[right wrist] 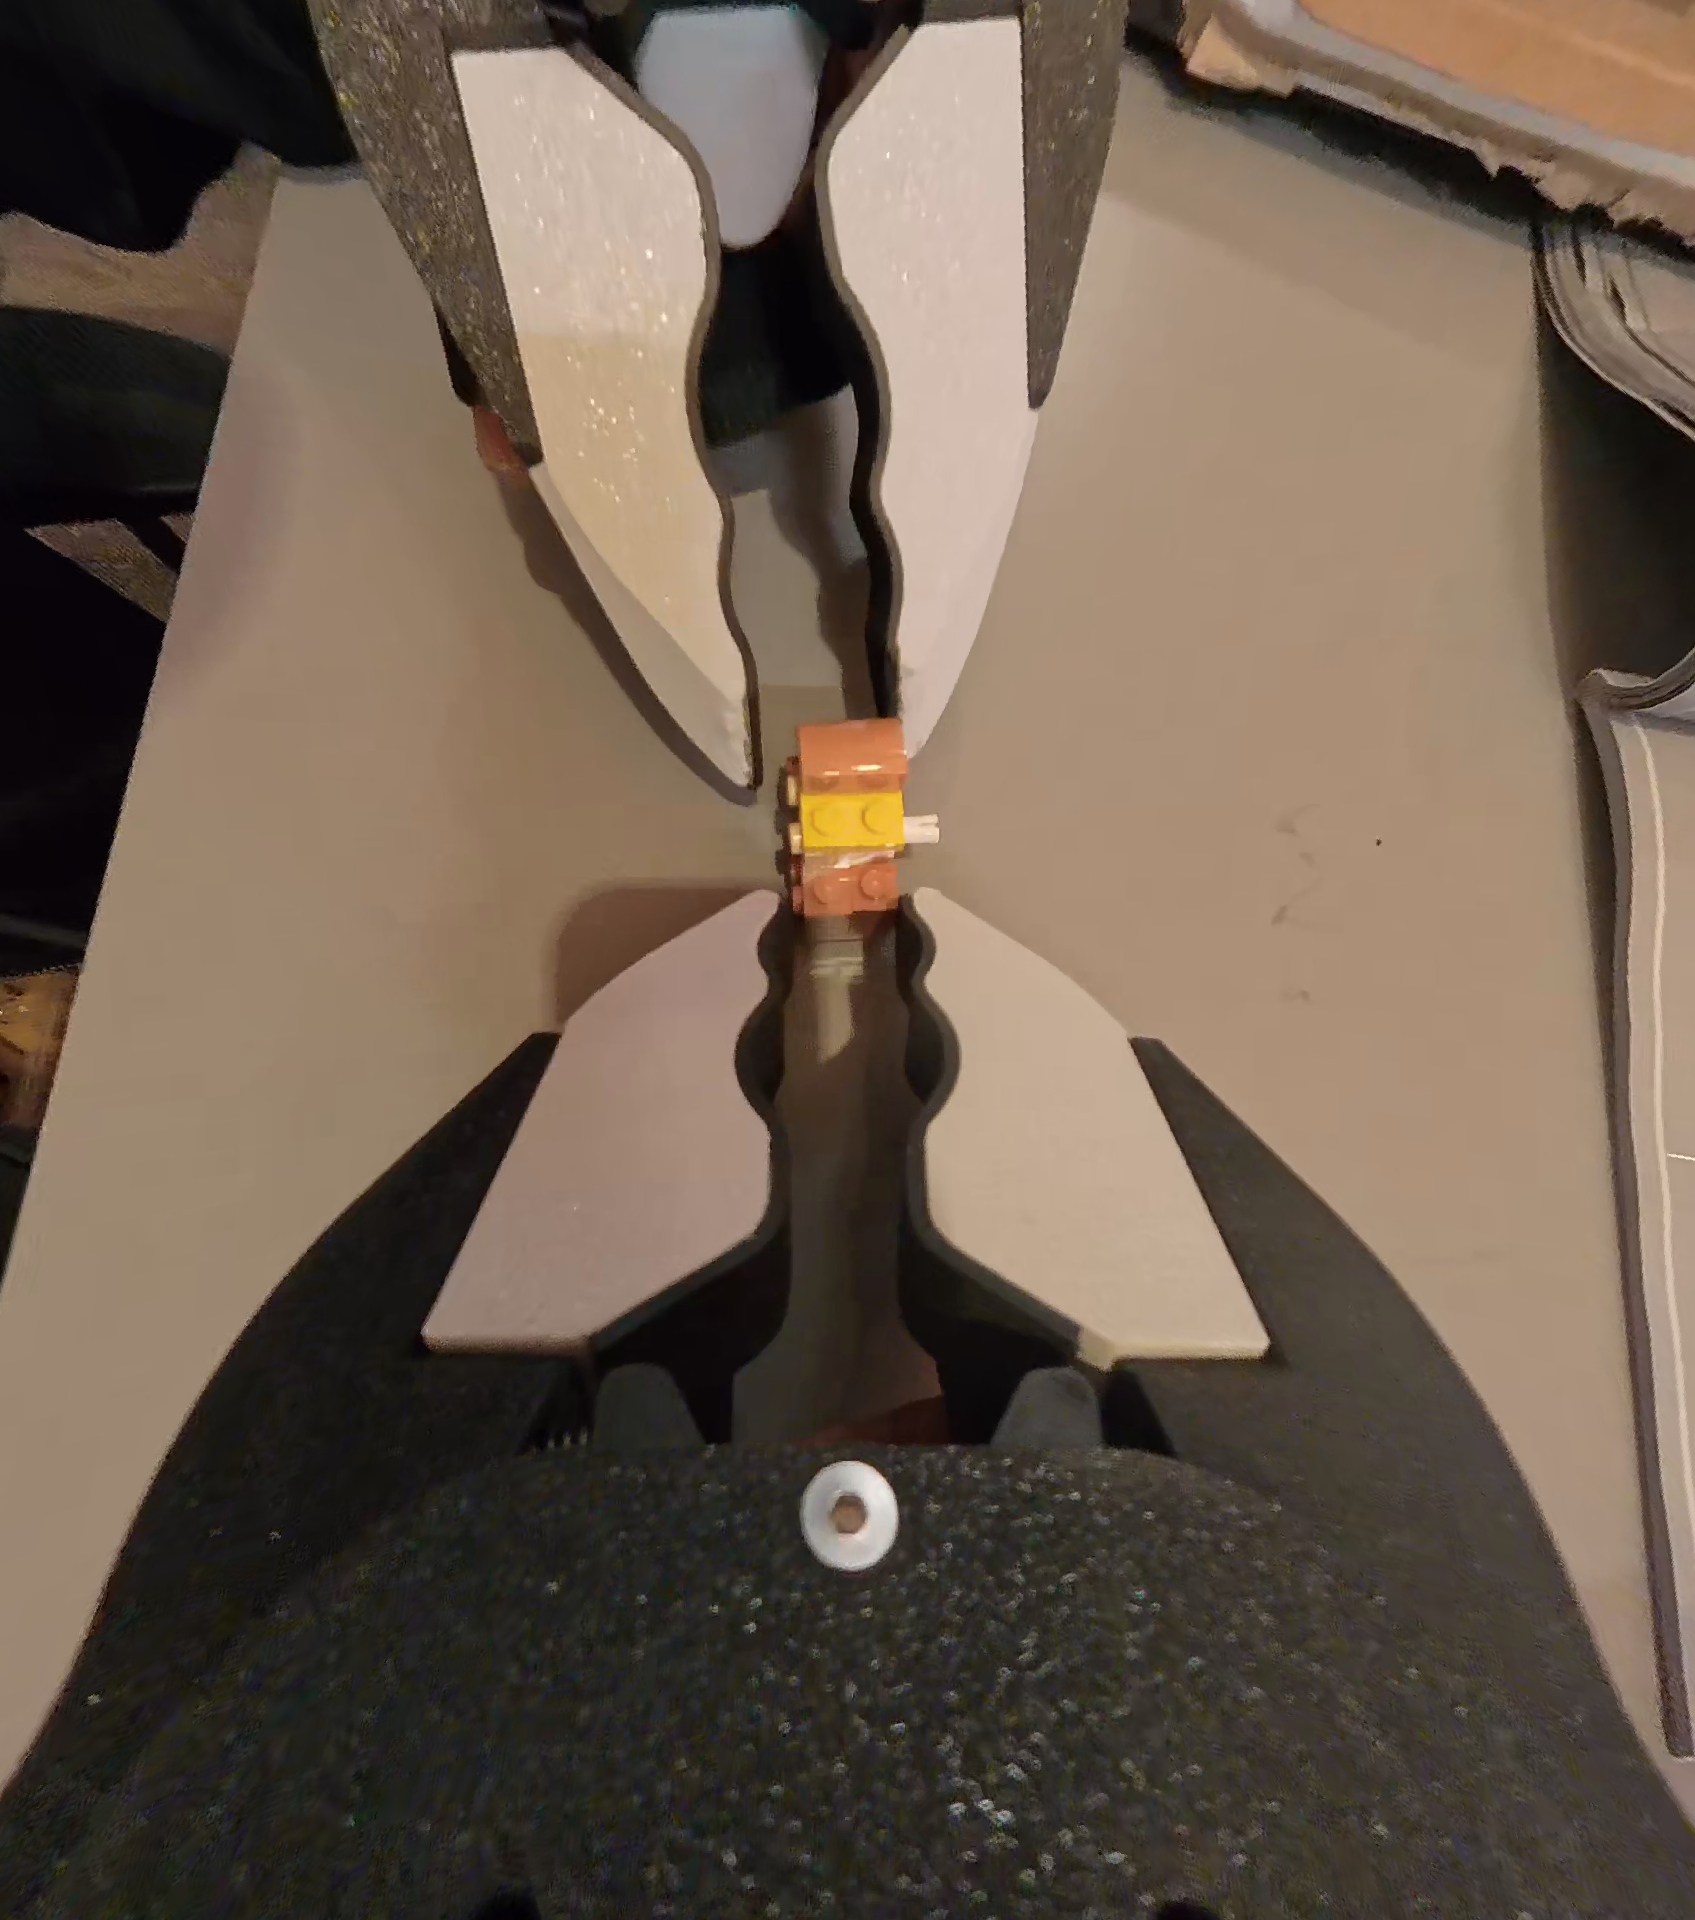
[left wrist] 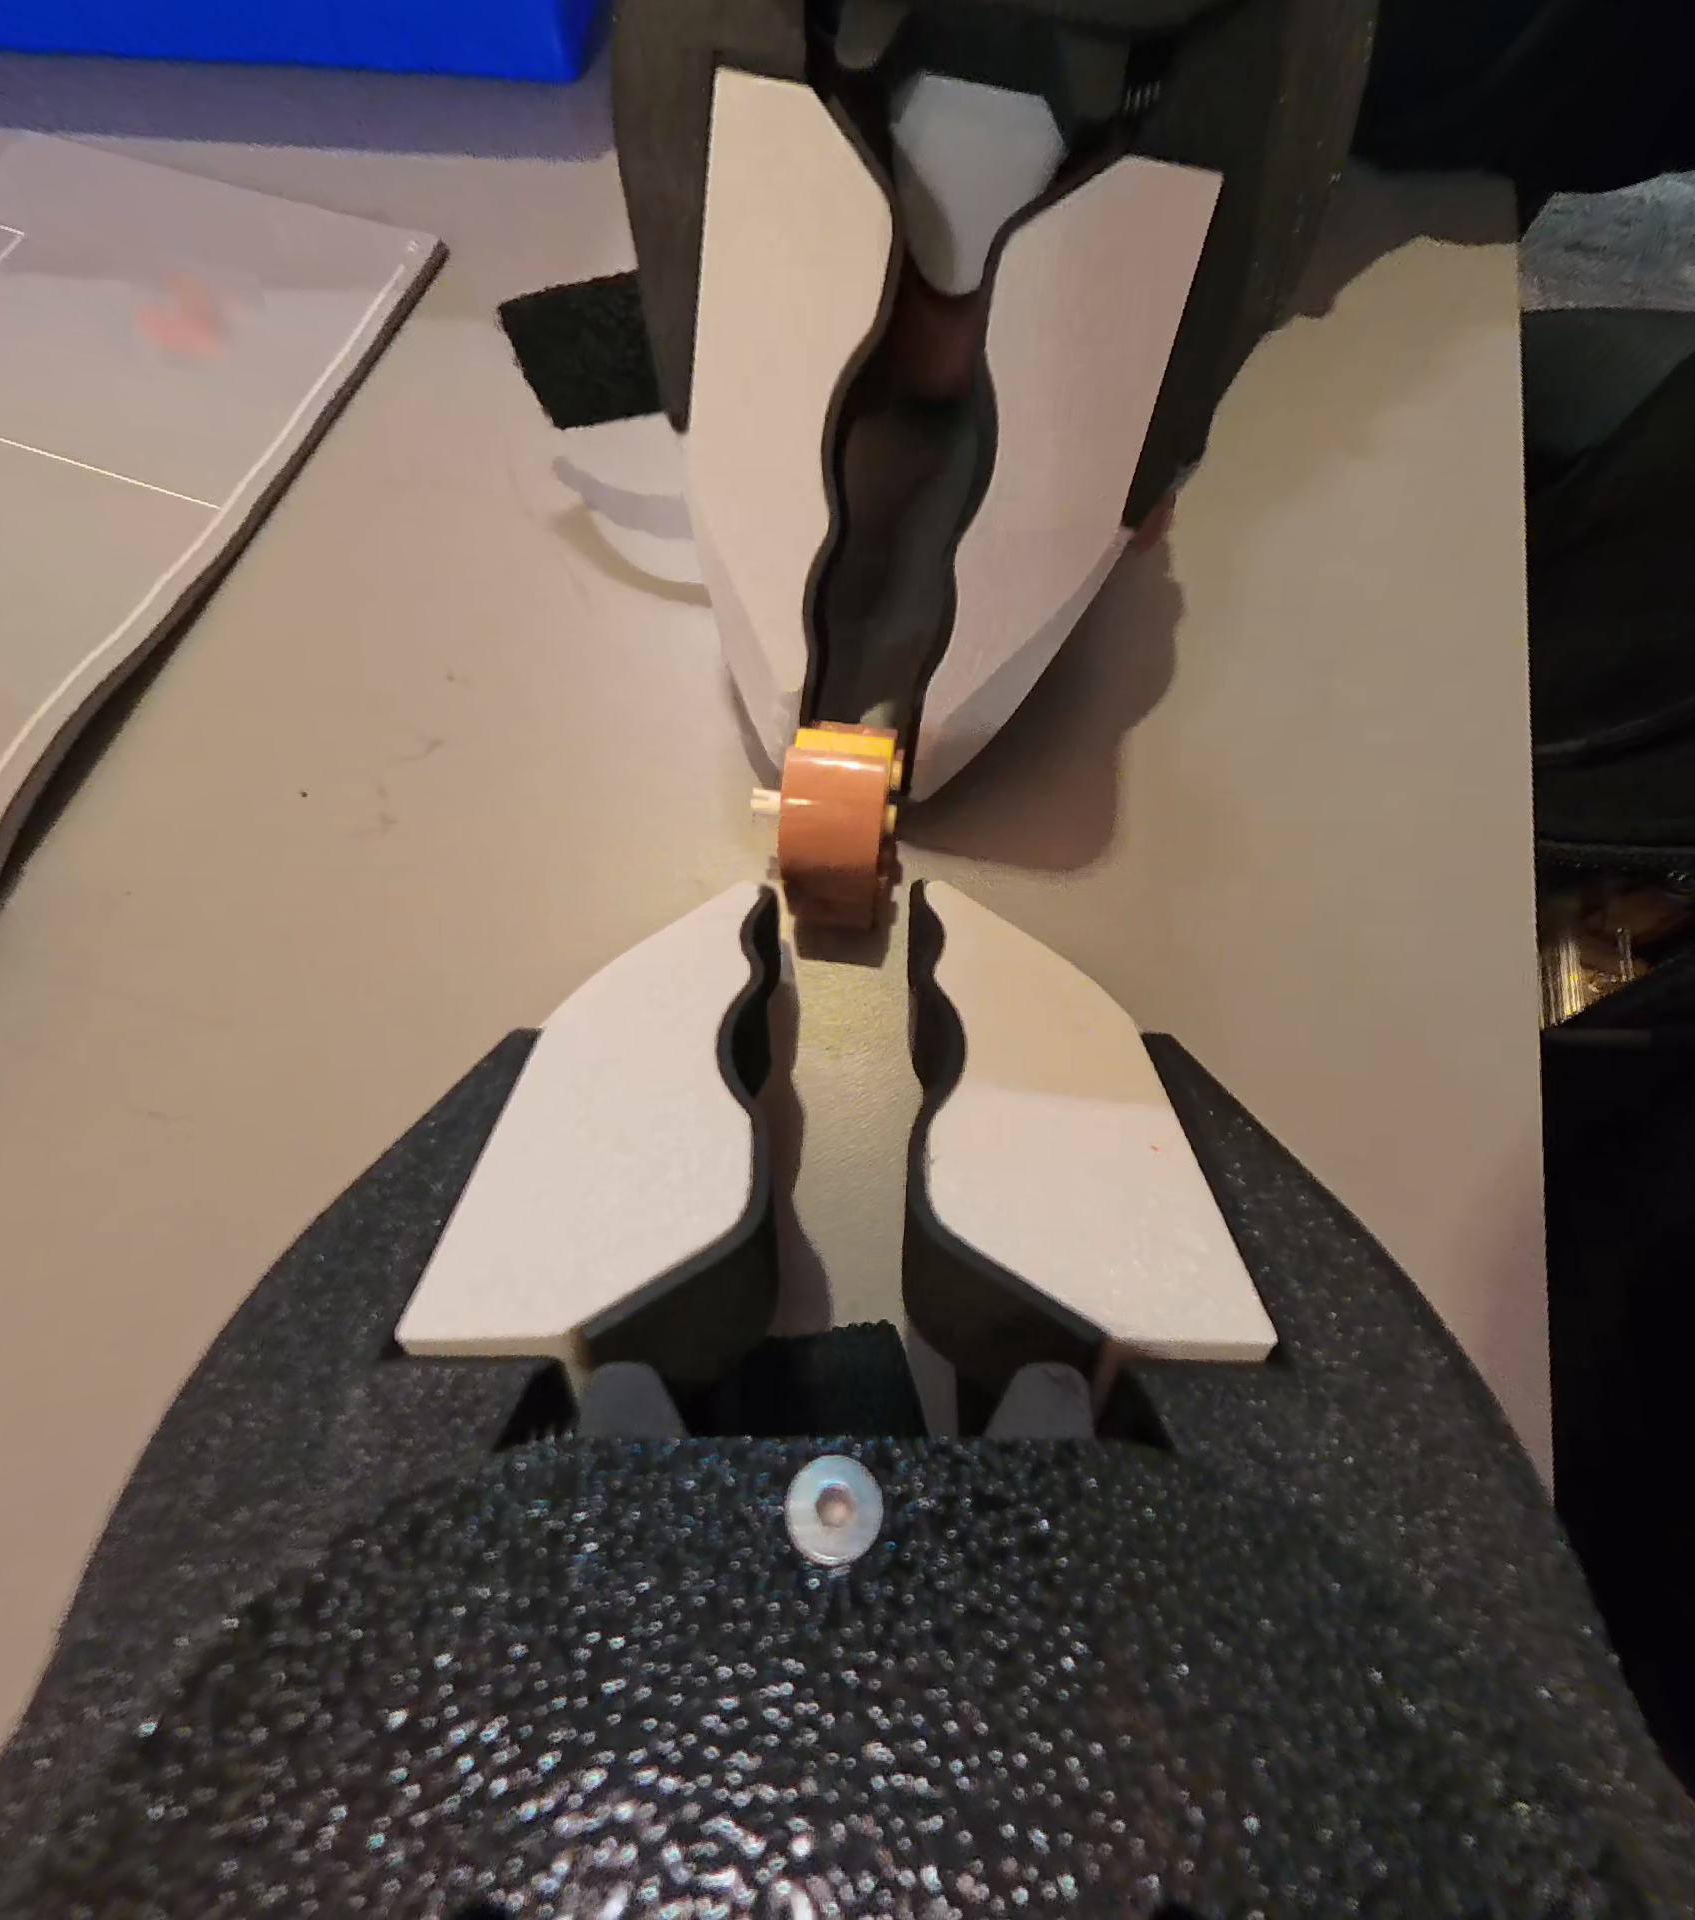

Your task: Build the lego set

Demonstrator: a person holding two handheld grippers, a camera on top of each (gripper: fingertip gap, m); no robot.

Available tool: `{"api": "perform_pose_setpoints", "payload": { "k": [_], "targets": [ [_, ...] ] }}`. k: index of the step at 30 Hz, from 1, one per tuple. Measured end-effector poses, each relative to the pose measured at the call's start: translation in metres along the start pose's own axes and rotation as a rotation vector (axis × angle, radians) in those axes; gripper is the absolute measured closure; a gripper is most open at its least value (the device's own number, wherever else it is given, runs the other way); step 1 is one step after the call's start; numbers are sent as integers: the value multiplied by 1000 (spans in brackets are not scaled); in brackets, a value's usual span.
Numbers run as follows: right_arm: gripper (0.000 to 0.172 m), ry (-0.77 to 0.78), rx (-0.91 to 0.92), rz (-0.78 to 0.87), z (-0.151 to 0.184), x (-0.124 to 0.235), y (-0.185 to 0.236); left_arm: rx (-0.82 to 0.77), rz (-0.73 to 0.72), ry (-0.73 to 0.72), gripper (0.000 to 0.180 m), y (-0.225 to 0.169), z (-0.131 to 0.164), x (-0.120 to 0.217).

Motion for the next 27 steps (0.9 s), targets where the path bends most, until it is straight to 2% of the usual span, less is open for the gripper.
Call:
{"api": "perform_pose_setpoints", "payload": {
  "k": [11, 27],
  "targets": [
    [154, -130, -49, -74, -11, 17, -2, -32, -27, -107, 158, 4, -11, 4],
    [153, -168, 12, -43, -19, 28, 1, -38, -12, -215, 162, 5, -21, 8]
  ]
}}
Point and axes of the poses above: each gripper's, where its closed fingertips meet, x back along the fingers, z out of its underside, y = z × x across the jaws, the point moved 5 cm from there along x, back along the fingers, and after that the axes turned 9 degrees about -x, right-handed, at the moved point
